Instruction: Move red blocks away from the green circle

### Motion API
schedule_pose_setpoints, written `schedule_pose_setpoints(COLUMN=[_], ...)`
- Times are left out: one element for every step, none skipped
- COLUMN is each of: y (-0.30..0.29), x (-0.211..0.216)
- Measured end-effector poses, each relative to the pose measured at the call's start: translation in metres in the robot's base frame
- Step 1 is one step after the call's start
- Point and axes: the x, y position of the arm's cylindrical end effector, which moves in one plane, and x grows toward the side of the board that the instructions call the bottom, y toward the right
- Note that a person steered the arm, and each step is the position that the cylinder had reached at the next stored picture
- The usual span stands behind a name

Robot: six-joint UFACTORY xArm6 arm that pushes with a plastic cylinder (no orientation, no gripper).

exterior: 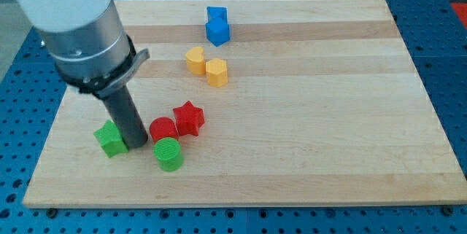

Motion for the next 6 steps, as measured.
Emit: schedule_pose_setpoints(y=[0.02,0.045,0.045,0.045,0.045,0.014], x=[0.013,0.007,-0.013,-0.026,-0.028,-0.029])
